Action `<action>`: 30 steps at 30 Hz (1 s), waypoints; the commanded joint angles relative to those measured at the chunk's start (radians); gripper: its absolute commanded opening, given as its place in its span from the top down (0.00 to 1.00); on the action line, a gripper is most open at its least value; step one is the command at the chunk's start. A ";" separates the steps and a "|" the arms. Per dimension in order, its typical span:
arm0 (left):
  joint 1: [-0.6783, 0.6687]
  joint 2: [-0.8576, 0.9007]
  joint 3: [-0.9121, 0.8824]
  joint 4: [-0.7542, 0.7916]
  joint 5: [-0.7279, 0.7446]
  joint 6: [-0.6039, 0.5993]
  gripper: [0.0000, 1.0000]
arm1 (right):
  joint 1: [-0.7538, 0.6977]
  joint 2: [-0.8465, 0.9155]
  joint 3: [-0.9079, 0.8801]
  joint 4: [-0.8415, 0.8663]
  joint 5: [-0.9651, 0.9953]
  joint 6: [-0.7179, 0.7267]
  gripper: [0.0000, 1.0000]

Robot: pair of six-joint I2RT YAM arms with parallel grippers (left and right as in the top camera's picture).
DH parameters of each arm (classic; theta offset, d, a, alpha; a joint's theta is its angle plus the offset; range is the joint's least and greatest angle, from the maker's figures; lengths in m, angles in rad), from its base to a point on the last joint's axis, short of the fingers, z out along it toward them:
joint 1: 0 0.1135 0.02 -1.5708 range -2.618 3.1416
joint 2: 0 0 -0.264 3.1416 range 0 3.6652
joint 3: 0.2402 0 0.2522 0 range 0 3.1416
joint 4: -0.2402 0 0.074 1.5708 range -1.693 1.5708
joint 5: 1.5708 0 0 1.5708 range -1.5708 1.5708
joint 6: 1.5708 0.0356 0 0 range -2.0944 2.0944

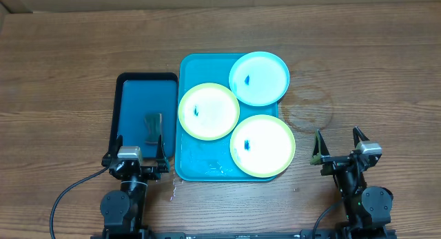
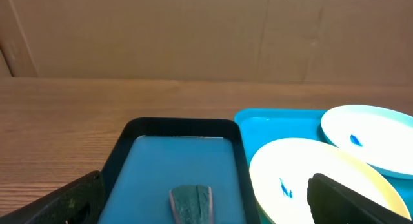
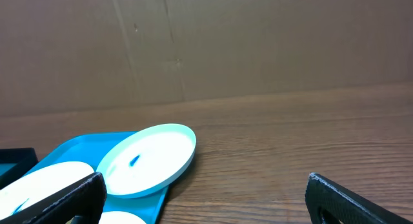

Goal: Clean dirty plates on tray and stack at the side

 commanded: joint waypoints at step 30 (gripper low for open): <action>-0.006 0.000 -0.004 -0.001 -0.053 0.181 0.00 | 0.003 -0.003 -0.010 0.017 0.061 0.000 0.00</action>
